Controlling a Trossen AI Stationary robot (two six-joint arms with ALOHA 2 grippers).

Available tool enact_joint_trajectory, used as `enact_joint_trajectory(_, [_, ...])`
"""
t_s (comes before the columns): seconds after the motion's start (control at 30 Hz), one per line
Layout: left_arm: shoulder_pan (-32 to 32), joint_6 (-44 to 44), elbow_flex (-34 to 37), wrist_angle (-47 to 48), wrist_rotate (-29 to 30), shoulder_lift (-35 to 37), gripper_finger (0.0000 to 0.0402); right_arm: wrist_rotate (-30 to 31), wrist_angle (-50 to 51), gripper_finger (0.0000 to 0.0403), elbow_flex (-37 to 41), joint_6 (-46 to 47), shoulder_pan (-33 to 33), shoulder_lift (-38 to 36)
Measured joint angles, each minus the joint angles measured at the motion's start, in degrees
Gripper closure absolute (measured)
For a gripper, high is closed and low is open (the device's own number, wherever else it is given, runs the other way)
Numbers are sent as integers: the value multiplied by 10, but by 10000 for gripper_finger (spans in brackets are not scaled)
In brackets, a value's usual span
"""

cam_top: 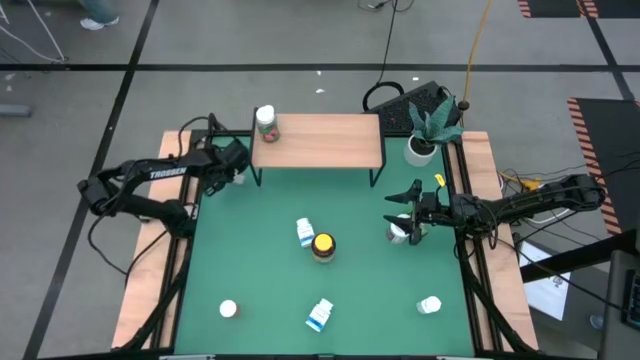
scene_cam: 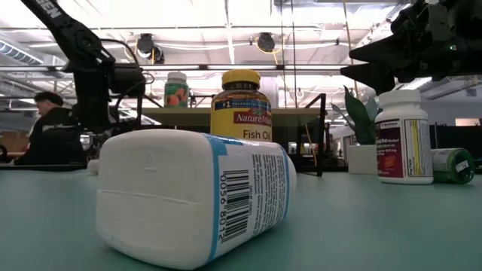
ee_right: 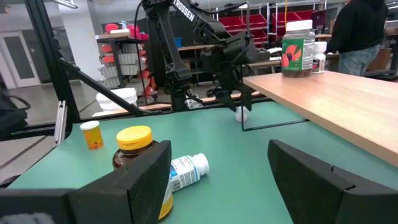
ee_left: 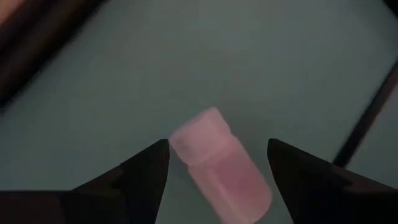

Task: Pick and place medicine bottles onto shelf by color
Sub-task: Put the transparent medicine bottle on the shelf

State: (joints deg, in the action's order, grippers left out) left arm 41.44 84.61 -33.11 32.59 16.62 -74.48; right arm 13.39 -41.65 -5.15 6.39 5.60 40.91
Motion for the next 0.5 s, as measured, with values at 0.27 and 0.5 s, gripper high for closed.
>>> enact_joint_trajectory(0.27, [10,-18,-1,-15,0,-24,131,0,0,140,0,0,0,0])
enact_joint_trajectory(0.5, [25,-44,-1,-5,-1,-26,153,0,1,140,0,0,0,0])
